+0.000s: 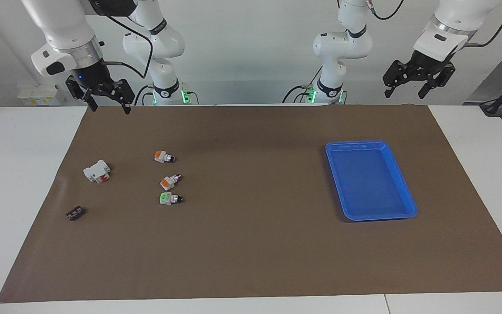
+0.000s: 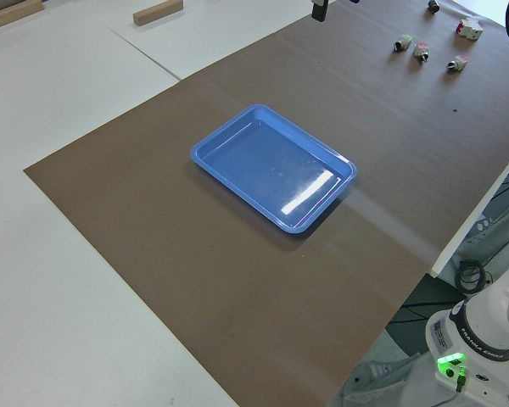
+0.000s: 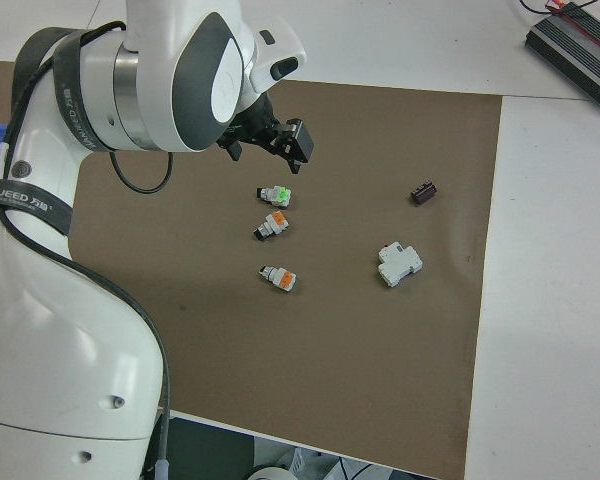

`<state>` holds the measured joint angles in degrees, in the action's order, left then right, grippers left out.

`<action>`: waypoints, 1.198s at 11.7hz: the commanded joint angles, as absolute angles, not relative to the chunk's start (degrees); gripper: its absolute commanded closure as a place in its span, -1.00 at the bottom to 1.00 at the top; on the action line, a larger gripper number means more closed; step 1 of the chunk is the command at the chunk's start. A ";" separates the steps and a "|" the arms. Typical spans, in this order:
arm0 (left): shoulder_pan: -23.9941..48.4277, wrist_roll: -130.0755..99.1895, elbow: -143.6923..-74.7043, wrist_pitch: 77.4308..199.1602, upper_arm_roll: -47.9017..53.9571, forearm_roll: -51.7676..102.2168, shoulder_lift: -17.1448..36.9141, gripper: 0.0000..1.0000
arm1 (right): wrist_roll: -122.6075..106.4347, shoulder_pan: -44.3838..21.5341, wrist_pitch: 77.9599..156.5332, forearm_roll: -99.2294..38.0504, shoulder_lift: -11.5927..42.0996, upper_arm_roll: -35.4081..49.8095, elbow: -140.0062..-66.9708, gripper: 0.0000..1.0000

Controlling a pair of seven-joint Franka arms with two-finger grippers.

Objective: Turn and place switch with both arms

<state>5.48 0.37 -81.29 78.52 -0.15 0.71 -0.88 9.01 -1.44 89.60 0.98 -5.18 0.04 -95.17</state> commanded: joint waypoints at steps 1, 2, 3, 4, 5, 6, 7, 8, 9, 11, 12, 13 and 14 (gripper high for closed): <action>4.92 0.35 -80.41 77.87 -0.09 1.41 -0.79 -1.00 | 9.32 -2.28 94.20 -0.09 -6.50 0.62 -99.91 -1.00; 5.18 0.00 -82.33 78.57 0.09 1.32 -1.57 -1.00 | 8.27 -2.46 96.57 -1.05 -6.50 0.62 -102.11 -1.00; 5.36 0.26 -84.79 78.57 0.09 1.32 -2.97 -1.00 | 6.00 -2.90 101.03 -5.23 -6.50 0.70 -105.44 -1.00; 5.27 0.00 -86.12 77.97 0.09 1.32 -3.68 -1.00 | 2.15 -3.68 105.34 -6.32 -7.29 0.62 -109.56 -1.00; 4.93 0.09 -87.09 77.87 0.09 1.32 -4.21 -1.00 | -2.07 -4.04 107.64 -7.02 -7.73 0.70 -113.51 -1.00; 4.92 0.00 -87.45 78.05 0.09 1.32 -4.48 -1.00 | -8.11 -4.13 109.84 -7.47 -7.65 0.62 -116.86 -1.00; 4.92 -0.09 -87.45 78.05 0.09 1.32 -4.48 -1.00 | -12.87 -4.48 111.86 -7.47 -7.39 0.62 -120.03 -1.00; 5.27 -0.35 -87.71 78.31 0.09 1.32 -4.57 -1.00 | -18.14 -4.66 114.76 -7.47 -7.38 0.62 -123.10 -1.00; 5.71 -0.35 -87.80 78.31 0.35 1.32 -4.57 -1.00 | -28.20 -4.05 117.83 -7.47 -7.12 0.62 -125.57 -1.00; 5.80 -0.18 -87.63 78.22 0.53 1.32 -4.57 -1.00 | -46.23 -3.08 119.79 -7.47 -7.21 0.53 -130.32 -1.00; 5.80 0.26 -87.45 78.31 0.53 1.32 -4.57 -1.00 | -54.24 -2.47 121.80 -7.47 -6.51 0.53 -132.60 -1.00; 5.80 0.52 -87.45 78.57 0.61 1.32 -4.57 -1.00 | -58.49 -2.29 124.17 -7.47 -5.72 0.53 -134.89 -1.00; 5.71 0.61 -87.28 78.92 0.62 1.32 -4.48 -1.00 | -61.15 -2.55 127.23 -7.47 -5.63 0.53 -137.61 -1.00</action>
